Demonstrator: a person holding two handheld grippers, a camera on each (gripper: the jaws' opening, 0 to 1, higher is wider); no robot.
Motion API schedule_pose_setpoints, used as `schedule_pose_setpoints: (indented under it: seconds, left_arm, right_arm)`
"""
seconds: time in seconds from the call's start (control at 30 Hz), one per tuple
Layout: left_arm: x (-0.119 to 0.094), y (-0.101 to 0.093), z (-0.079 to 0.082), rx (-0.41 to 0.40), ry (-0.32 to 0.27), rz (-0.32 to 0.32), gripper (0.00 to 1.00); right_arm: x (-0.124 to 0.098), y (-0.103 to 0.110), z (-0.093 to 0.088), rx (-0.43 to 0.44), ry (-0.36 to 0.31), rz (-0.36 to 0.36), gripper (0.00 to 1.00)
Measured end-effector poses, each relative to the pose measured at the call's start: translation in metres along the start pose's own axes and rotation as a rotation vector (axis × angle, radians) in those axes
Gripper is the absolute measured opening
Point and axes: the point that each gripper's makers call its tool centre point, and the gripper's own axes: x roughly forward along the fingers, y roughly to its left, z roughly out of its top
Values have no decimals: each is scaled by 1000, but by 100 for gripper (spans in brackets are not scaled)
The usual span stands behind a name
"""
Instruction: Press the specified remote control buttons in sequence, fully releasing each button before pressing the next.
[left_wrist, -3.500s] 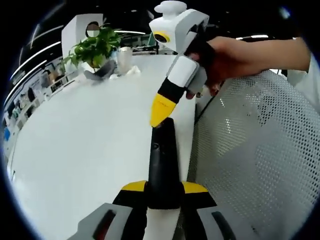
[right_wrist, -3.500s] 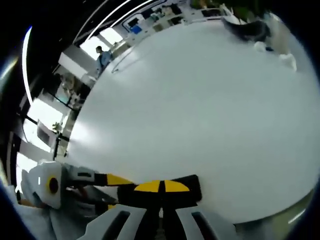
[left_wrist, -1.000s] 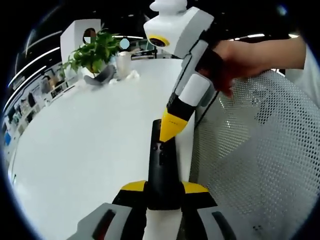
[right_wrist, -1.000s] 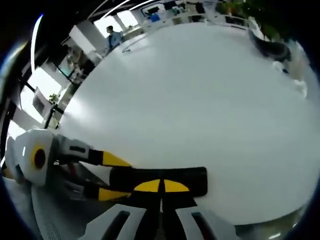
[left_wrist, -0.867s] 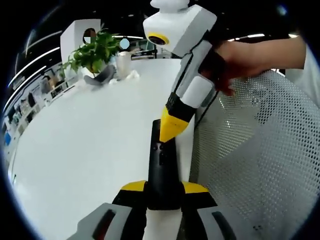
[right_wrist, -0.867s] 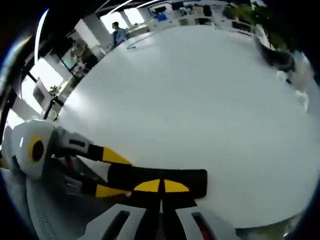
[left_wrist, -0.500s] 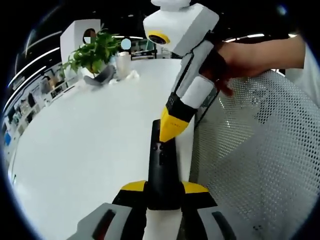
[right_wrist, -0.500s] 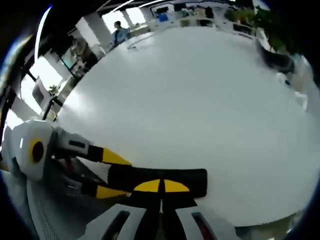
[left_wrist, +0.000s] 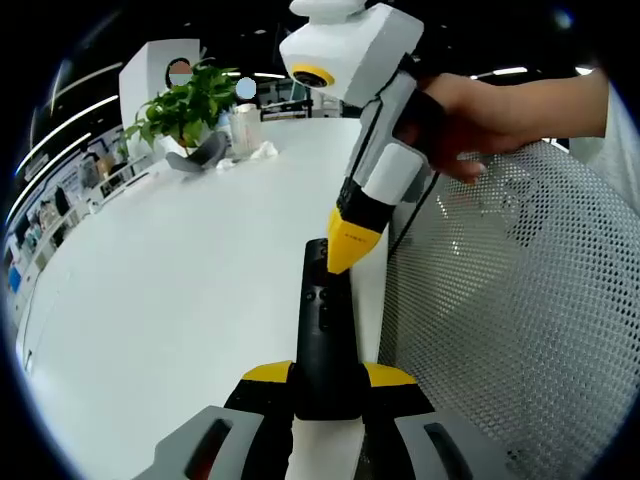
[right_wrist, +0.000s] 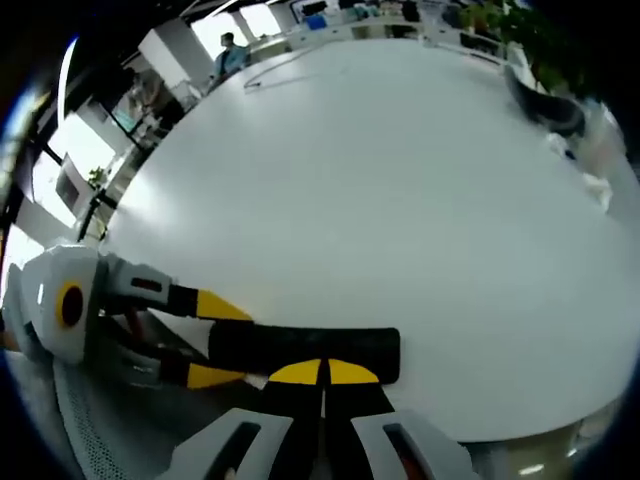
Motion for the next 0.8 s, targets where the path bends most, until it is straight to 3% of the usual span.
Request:
schedule_pose_setpoints:
  seconds: [0.1,0.17,0.8]
  left_arm:
    - [0,0,0,1,0,-1,25]
    - [1,0,0,1,-1,-1,25]
    - [0,0,0,-1,-5,-1,25]
  right_arm:
    - [-1,5,0,96,2,66,0]
    - [0,6,-7,137,48,80,0]
    - [6,6,-11,-23,59,-11,0]
